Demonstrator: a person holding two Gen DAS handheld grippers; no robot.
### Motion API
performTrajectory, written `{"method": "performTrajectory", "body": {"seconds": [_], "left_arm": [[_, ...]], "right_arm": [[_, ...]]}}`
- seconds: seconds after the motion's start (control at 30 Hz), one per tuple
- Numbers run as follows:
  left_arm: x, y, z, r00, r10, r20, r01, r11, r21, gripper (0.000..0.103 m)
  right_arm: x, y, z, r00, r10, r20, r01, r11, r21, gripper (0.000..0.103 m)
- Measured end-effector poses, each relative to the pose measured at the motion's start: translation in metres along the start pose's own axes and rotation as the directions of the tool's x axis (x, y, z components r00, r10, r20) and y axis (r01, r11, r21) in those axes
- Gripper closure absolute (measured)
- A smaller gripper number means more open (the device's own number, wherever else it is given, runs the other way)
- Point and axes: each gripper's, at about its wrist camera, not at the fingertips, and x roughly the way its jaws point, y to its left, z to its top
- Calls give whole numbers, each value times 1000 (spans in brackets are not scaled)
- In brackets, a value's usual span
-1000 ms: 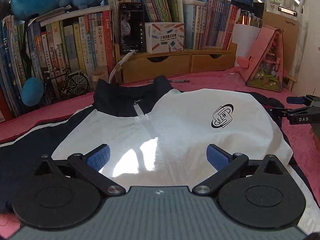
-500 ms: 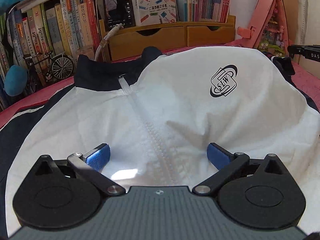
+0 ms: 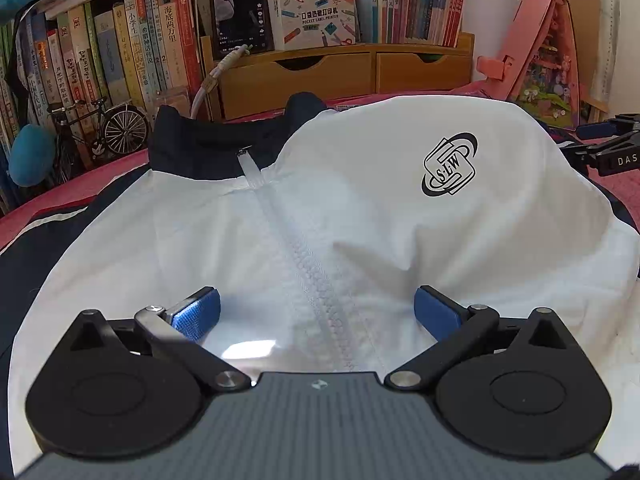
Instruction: Fold clothes
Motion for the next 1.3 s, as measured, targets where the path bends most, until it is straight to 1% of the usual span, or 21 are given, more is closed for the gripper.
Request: {"method": "performTrajectory", "body": {"seconds": [0.03,0.07,0.17,0.27,0.33,0.43,0.5,0.57,0.67,0.7,0.77,0.8,0.87,0.9,0.93,1.0,1.03,1.17,1.2,1.27,1.3], "left_arm": [[0,0,0,1000,0,0,0,1000,0,0],[0,0,0,1000,0,0,0,1000,-1,0],[0,0,0,1000,-1,0,1,1000,-2,0],[1,1,1,1000,-2,-1,2,1000,-4,0],[1,1,1,1000,-2,-1,2,1000,-5,0],[1,1,1,1000,-3,-1,3,1000,-6,0],[1,1,1,1000,-4,-1,4,1000,-7,0],[1,1,1,1000,-4,-1,4,1000,-8,0],[1,2,0,1000,-5,-1,5,1000,-8,0],[1,2,0,1000,-5,-1,5,1000,-8,0],[1,2,0,1000,-6,-2,6,1000,-9,0],[1,2,0,1000,-6,-1,6,1000,-9,0],[1,2,0,1000,-6,-1,6,1000,-9,0],[1,3,0,1000,-6,-1,6,1000,-8,0],[1,3,0,1000,-6,-1,6,1000,-8,0],[1,3,0,1000,-6,-1,6,1000,-8,0],[1,3,0,1000,-6,-1,6,1000,-8,0],[-4,6,0,1000,5,-1,-5,1000,-5,0],[-8,8,2,1000,11,2,-11,1000,4,0],[-22,20,11,998,34,59,-36,999,33,0],[-28,26,15,995,46,85,-50,998,46,0]], "right_arm": [[-1,-4,1,1000,-27,10,26,999,33,14],[-1,-7,2,998,-53,18,52,996,66,39],[-3,-18,5,990,-135,39,127,978,166,82],[-34,-42,11,963,-244,118,207,943,262,86],[-67,-66,17,917,-350,189,284,909,306,86],[-109,-97,24,829,-499,253,401,846,352,87],[-126,-117,27,776,-575,258,472,802,367,87],[-135,-138,25,738,-632,236,523,757,393,87],[-131,-161,15,663,-727,178,617,665,421,91],[-122,-168,10,655,-742,147,634,644,427,91],[-98,-185,-1,678,-733,66,643,633,431,91],[-87,-191,-8,699,-715,32,634,639,434,91],[-76,-190,-22,794,-608,23,530,709,465,90],[-71,-180,-28,854,-518,39,439,761,477,88],[-67,-167,-31,896,-442,48,372,803,467,83],[-58,-133,-32,953,-300,37,261,879,400,55],[-52,-112,-31,970,-243,31,218,911,349,34],[-23,-33,7,997,-48,63,40,990,137,24],[-14,-19,21,998,1,68,-9,993,114,20],[15,14,50,991,123,58,-127,989,79,2],[29,27,61,987,157,33,-158,986,57,1]]}}
